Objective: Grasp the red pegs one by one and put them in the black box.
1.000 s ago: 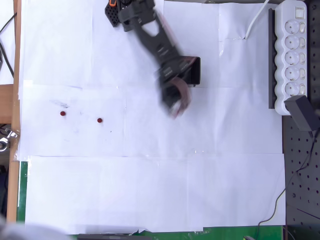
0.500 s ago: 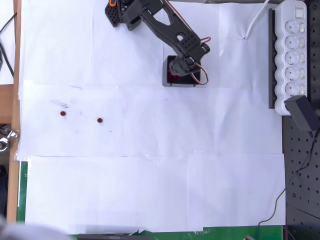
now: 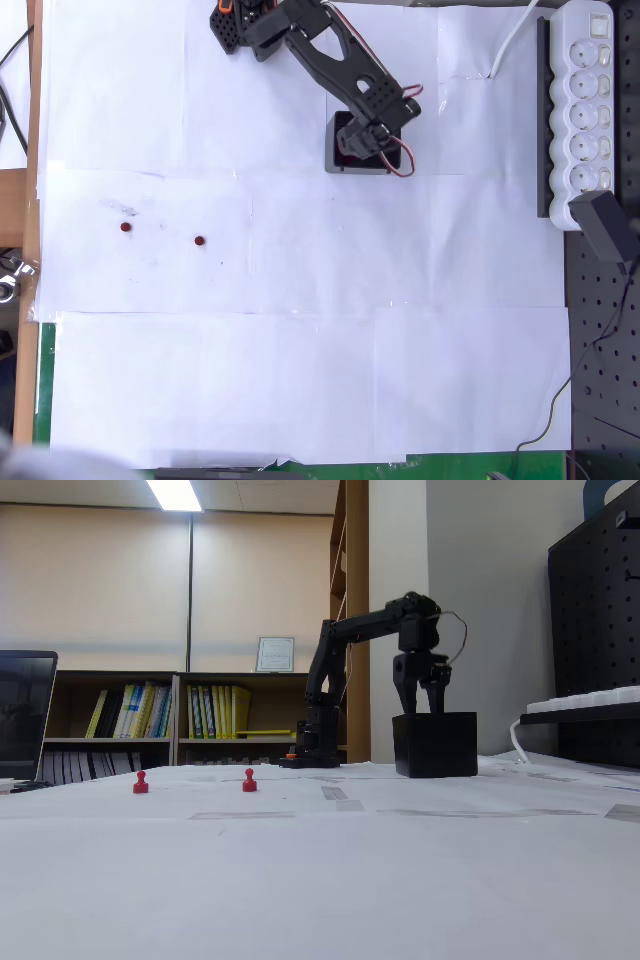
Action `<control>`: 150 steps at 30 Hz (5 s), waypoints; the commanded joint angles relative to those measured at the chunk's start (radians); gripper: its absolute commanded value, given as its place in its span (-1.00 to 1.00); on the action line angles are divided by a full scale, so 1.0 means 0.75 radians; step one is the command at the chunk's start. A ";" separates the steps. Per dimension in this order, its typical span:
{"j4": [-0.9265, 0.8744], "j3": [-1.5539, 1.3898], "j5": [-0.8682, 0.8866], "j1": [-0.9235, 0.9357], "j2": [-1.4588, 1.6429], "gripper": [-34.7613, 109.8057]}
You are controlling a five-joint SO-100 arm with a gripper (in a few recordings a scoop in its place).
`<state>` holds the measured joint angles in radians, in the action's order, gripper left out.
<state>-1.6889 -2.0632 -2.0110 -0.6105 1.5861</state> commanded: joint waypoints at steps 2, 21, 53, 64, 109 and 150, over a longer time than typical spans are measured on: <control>0.493 0.399 0.065 0.397 -0.558 -0.30; 2.966 2.051 0.734 1.158 -0.145 -0.26; 3.305 1.524 0.587 1.125 0.589 -0.26; 3.305 1.477 0.581 1.080 0.616 -0.26; 3.350 1.426 0.554 0.984 0.650 -0.50; -0.074 0.096 -0.031 -0.147 0.143 -0.52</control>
<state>-1.7564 -1.9804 -2.0264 -0.6964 1.6782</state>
